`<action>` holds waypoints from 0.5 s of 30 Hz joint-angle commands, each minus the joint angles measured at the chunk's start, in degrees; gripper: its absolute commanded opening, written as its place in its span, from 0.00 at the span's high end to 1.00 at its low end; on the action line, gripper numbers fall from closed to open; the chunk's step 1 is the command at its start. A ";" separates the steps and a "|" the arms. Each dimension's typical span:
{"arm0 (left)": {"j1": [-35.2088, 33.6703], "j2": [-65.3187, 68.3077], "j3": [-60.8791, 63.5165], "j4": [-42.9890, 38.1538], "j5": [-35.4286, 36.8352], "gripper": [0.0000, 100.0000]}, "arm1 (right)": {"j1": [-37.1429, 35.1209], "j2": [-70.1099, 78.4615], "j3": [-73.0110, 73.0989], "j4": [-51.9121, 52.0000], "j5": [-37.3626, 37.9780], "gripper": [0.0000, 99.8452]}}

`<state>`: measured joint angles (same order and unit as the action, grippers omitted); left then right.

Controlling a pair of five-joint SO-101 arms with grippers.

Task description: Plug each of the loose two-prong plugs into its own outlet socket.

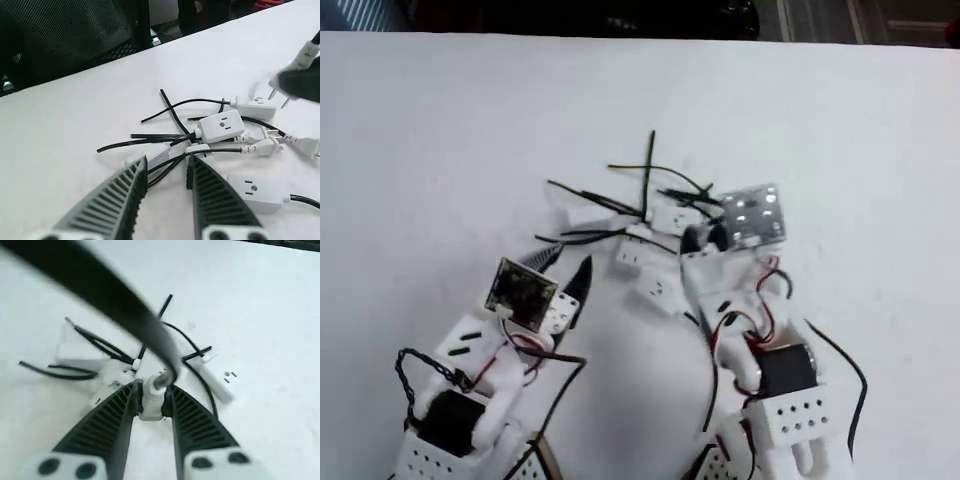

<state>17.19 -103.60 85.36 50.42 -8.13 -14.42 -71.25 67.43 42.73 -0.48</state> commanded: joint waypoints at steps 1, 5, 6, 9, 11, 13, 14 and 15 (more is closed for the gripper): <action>-0.66 -0.04 -4.31 1.67 0.79 0.84 | 5.85 -0.75 -0.53 -3.12 -3.16 0.98; -0.57 1.01 -8.88 3.60 0.70 0.84 | 9.63 -0.66 -0.44 -4.09 -5.98 0.98; -0.57 2.59 -10.55 4.22 0.70 0.84 | 10.15 -0.66 -0.44 -4.09 -6.42 0.98; -0.57 11.91 -16.18 5.10 0.79 0.84 | 11.03 -0.66 -0.44 -4.18 -6.77 0.98; -0.57 20.35 -20.75 5.27 1.05 0.84 | 10.95 -0.66 -0.44 -4.18 -6.77 0.98; -0.84 29.41 -25.49 5.27 1.05 0.84 | 10.95 -0.75 0.18 -4.53 -6.77 0.98; -1.01 33.80 -28.04 5.27 1.05 0.84 | 10.95 -0.75 0.88 -5.58 -6.77 0.98; -1.10 38.20 -30.42 5.71 0.79 0.84 | 10.95 -0.75 1.67 -6.64 -6.51 0.98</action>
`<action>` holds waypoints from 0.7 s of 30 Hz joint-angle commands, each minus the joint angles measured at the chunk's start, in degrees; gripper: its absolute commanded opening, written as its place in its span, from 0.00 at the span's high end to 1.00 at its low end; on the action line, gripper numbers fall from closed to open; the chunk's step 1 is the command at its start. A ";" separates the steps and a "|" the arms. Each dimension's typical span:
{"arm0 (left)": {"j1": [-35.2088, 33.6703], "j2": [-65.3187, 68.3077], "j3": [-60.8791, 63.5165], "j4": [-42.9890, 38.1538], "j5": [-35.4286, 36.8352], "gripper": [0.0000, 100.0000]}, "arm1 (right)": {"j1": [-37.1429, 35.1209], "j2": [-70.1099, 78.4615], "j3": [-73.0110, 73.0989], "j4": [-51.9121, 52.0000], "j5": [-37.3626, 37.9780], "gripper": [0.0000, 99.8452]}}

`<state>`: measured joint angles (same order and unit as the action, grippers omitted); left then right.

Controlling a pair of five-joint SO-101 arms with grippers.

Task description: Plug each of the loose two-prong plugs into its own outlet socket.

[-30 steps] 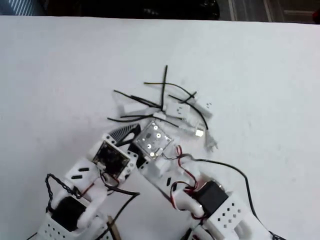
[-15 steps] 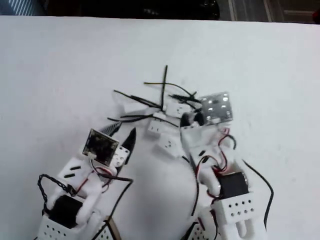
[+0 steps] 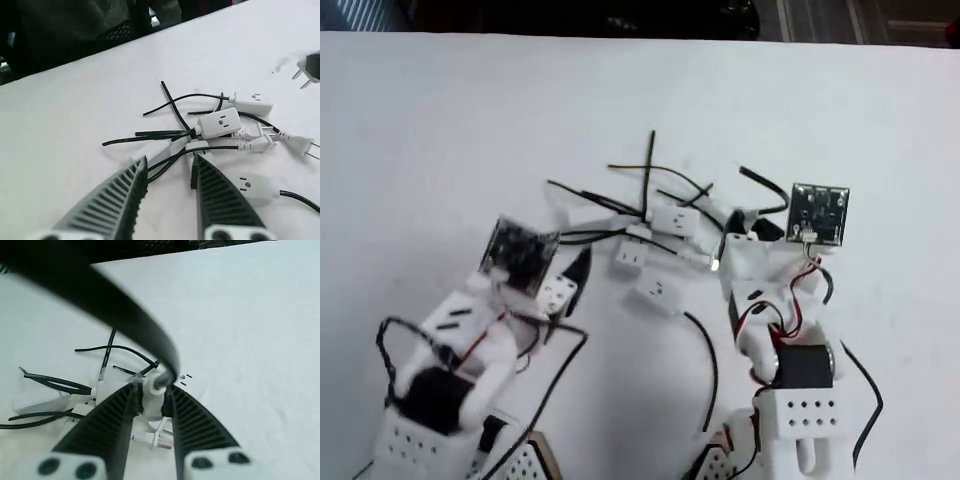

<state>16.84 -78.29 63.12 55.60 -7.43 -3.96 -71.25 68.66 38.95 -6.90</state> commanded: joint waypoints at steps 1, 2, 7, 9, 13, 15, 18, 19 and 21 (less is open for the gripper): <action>-1.36 17.01 -10.73 1.32 0.00 0.84 | 0.48 -0.75 1.23 -4.09 0.00 0.98; -1.98 21.14 -13.27 2.02 -0.09 0.84 | 0.48 -0.75 1.93 -5.14 0.09 0.98; -7.08 41.19 -26.37 5.89 -9.05 0.76 | 0.48 -0.75 2.64 -5.85 0.18 0.98; -9.63 48.92 -31.65 6.42 -13.36 0.73 | 0.48 -0.75 2.64 -5.76 0.18 0.98; -12.26 62.99 -41.49 6.51 -24.09 0.72 | 0.31 -0.75 2.64 -5.67 0.18 0.98; -12.79 69.23 -45.71 6.51 -29.63 0.72 | 0.31 -0.75 2.73 -5.67 0.18 0.98; -12.97 77.41 -50.99 6.51 -37.98 0.72 | 0.22 -0.75 2.81 -5.67 0.18 0.98; -13.05 79.69 -52.40 6.51 -40.00 0.72 | 0.22 -0.75 2.81 -5.67 0.18 0.98; -13.14 83.74 -55.12 6.51 -43.52 0.72 | 0.13 -0.75 2.81 -5.58 0.18 0.98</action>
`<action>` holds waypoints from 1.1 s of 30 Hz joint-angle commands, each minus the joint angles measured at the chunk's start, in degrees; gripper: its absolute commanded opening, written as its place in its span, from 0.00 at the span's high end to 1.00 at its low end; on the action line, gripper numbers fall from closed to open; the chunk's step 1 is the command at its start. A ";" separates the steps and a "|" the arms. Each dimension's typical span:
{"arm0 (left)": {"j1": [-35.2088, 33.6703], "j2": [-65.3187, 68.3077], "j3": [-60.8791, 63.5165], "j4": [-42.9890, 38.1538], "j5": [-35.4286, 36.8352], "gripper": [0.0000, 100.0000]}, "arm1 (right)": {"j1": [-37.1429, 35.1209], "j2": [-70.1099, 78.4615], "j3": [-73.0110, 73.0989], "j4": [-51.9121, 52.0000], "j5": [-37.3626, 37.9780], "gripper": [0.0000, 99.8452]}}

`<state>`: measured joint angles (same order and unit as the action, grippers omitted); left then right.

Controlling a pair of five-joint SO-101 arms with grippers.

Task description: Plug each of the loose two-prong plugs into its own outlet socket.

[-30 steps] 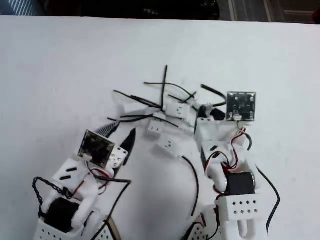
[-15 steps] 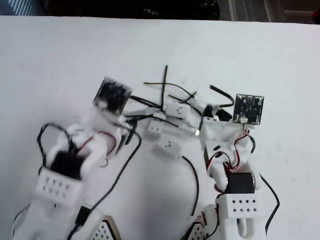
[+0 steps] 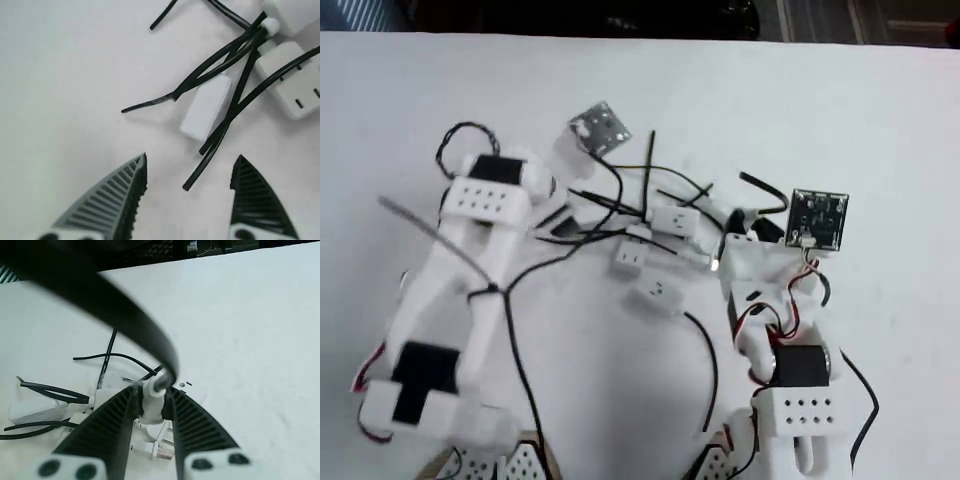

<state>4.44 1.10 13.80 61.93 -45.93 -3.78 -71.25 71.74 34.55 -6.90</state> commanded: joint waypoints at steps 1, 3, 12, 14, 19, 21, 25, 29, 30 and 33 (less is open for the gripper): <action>-1.19 6.02 -7.12 0.18 -6.42 0.72 | -0.04 -0.75 -0.26 -1.19 0.18 0.98; -1.54 9.19 -9.93 0.18 -9.05 0.72 | -0.04 -0.75 -0.26 -1.19 0.18 0.98; -1.54 18.33 -16.70 0.18 -15.47 0.72 | -2.95 -0.75 -0.26 -1.19 0.26 0.98; -1.54 19.38 -17.85 0.18 -15.38 0.72 | -3.47 -0.75 -0.18 -1.10 0.26 0.98; -1.27 22.64 -20.40 -0.09 -15.38 0.72 | -3.56 -0.75 -0.18 -1.10 0.26 0.98; -1.19 24.13 -21.19 -0.18 -15.38 0.73 | -3.56 -0.75 -0.18 -1.10 0.26 0.98; -1.10 26.51 -23.91 -0.18 -15.03 0.73 | -3.56 -0.75 -0.18 -0.31 0.26 0.98; -0.92 26.86 -24.35 0.09 -14.95 0.73 | -3.56 -0.75 -0.18 -0.31 0.26 0.98; -0.40 26.86 -24.35 0.18 -14.95 0.75 | -3.56 -0.75 -0.18 -0.31 0.26 0.98; 0.84 27.21 -24.35 0.00 -14.95 0.80 | -3.56 -0.75 -0.18 -0.31 0.26 0.98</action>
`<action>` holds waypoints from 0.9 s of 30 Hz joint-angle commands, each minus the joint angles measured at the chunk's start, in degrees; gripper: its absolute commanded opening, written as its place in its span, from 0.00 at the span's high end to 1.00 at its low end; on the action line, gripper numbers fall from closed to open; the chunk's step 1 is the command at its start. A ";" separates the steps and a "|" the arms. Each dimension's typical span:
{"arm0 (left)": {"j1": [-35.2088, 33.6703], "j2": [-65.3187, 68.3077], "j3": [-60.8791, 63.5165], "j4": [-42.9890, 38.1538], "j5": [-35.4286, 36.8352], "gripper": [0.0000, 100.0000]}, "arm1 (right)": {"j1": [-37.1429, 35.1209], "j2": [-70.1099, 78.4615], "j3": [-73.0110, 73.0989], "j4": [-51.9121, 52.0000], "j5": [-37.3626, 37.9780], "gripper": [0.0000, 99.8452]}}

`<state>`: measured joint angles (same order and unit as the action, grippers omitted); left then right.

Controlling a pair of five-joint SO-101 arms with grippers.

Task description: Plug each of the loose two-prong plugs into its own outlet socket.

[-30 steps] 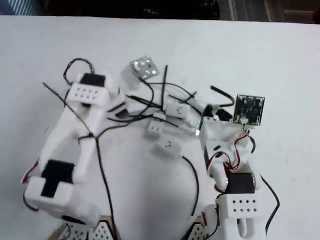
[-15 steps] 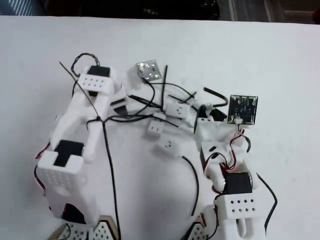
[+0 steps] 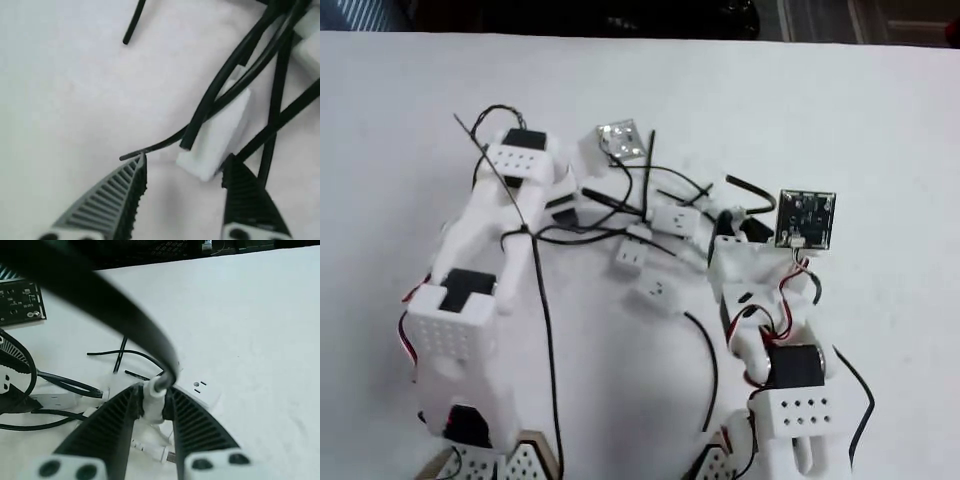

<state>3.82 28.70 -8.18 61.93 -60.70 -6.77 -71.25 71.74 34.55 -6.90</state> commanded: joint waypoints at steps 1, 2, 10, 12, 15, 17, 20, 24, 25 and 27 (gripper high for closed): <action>1.98 -0.40 -2.37 -0.09 -0.18 0.81 | -0.57 -0.75 -0.18 -0.31 0.26 0.98; 2.42 -0.40 -2.37 -0.09 -0.18 0.81 | -0.57 -0.75 -0.18 -0.31 0.26 0.98; 3.12 -1.01 -2.55 1.05 -0.18 0.82 | -0.57 -0.75 -0.18 -0.31 0.26 0.98; 3.21 -1.01 -2.90 4.13 -0.53 0.82 | -0.57 -0.75 -0.18 -0.31 0.26 0.98; 4.09 -1.27 -2.99 8.26 -0.62 0.82 | -0.57 -0.75 -0.18 -0.31 0.26 0.98; 4.26 -2.33 -2.81 9.32 -0.26 0.81 | -0.57 -0.75 -0.18 -0.31 0.26 0.98; 3.91 -4.44 -2.90 8.70 -0.26 0.81 | -0.57 -0.75 -0.18 -0.31 0.26 0.98; 3.82 -4.70 -1.85 3.96 -0.26 0.79 | -0.57 -0.75 -0.18 -0.31 0.26 0.98; 3.82 -4.70 -0.97 2.37 -0.18 0.77 | -0.57 -0.75 -0.18 -0.31 0.26 0.98; 3.82 -4.70 1.14 -1.67 0.00 0.73 | -0.57 -0.75 -0.18 -0.31 0.26 0.98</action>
<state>6.90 28.35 -8.09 65.19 -60.70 -6.77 -71.25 71.74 34.55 -6.90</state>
